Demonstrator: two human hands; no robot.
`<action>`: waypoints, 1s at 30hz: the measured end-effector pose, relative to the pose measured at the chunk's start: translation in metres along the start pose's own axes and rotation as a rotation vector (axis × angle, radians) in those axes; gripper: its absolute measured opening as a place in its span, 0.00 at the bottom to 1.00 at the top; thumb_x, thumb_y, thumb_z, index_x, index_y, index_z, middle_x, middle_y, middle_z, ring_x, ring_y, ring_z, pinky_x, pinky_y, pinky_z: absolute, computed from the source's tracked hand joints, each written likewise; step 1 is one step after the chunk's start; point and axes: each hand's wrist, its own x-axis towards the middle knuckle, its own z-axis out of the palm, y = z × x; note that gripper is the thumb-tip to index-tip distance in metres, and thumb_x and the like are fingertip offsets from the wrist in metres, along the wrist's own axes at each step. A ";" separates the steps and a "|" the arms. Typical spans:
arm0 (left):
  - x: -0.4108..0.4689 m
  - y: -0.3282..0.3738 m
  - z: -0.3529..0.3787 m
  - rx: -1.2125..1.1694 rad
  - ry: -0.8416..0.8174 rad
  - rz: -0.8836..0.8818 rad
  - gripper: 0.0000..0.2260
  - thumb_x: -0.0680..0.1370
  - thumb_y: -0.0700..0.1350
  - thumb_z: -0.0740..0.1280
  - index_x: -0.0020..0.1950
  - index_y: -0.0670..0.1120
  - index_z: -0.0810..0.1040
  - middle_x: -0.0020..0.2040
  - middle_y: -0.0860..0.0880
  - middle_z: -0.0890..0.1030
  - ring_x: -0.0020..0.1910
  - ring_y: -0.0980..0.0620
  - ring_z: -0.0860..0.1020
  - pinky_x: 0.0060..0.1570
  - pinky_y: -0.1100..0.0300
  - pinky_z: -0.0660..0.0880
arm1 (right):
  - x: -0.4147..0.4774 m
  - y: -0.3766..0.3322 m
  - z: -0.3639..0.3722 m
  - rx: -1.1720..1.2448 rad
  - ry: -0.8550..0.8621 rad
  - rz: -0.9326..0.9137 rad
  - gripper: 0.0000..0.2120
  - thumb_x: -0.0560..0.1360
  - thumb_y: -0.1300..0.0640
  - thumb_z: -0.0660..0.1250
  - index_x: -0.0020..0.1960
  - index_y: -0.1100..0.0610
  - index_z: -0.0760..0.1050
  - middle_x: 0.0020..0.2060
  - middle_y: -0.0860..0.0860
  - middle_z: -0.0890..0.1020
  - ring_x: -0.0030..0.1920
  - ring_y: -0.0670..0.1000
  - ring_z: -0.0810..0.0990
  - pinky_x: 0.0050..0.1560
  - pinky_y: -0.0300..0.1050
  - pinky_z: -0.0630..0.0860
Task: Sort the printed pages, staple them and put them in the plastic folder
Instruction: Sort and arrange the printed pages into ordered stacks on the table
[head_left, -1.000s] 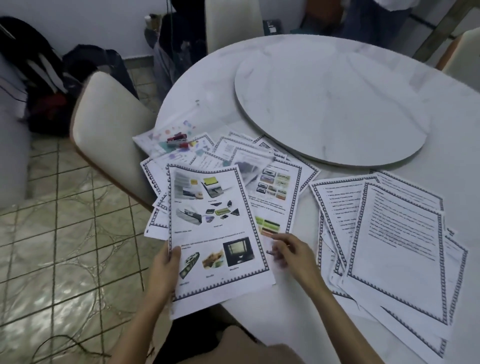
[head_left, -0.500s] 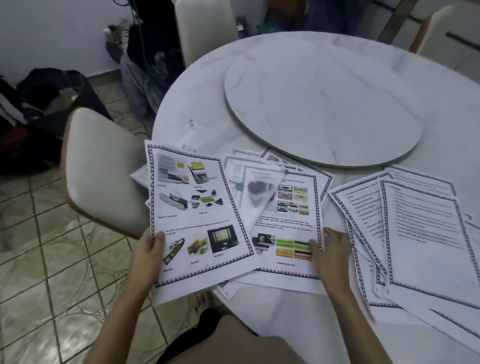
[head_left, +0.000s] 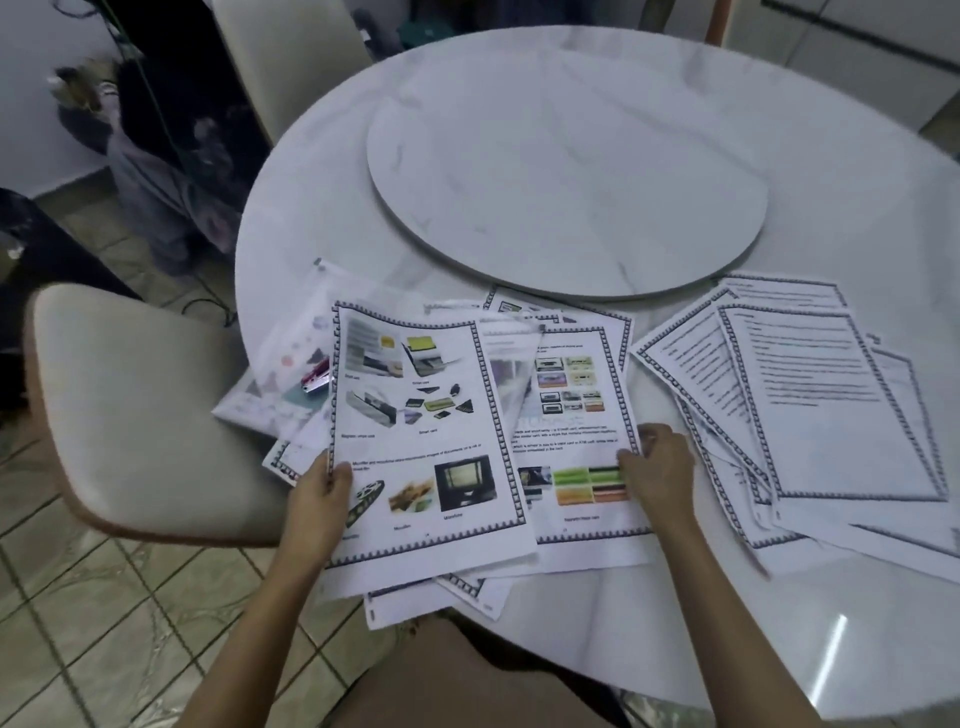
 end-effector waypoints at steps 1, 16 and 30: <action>0.001 0.000 0.001 0.007 -0.002 0.005 0.12 0.81 0.40 0.56 0.59 0.38 0.74 0.53 0.43 0.78 0.52 0.45 0.75 0.49 0.56 0.69 | 0.001 -0.001 -0.001 0.021 -0.011 0.000 0.07 0.72 0.64 0.66 0.50 0.63 0.75 0.44 0.60 0.76 0.45 0.57 0.74 0.42 0.45 0.69; -0.004 0.006 0.012 -0.059 0.050 -0.004 0.07 0.81 0.39 0.56 0.55 0.45 0.70 0.42 0.51 0.74 0.47 0.49 0.70 0.43 0.58 0.65 | -0.002 -0.005 -0.040 0.090 -0.009 -0.146 0.07 0.77 0.60 0.61 0.45 0.62 0.76 0.38 0.54 0.78 0.41 0.53 0.74 0.40 0.40 0.63; -0.013 0.010 0.026 -0.155 0.066 -0.028 0.14 0.81 0.39 0.56 0.66 0.40 0.69 0.61 0.45 0.75 0.57 0.49 0.72 0.56 0.58 0.66 | 0.014 0.011 -0.161 0.169 0.071 -0.103 0.12 0.77 0.56 0.62 0.56 0.61 0.76 0.48 0.57 0.79 0.50 0.54 0.76 0.53 0.46 0.68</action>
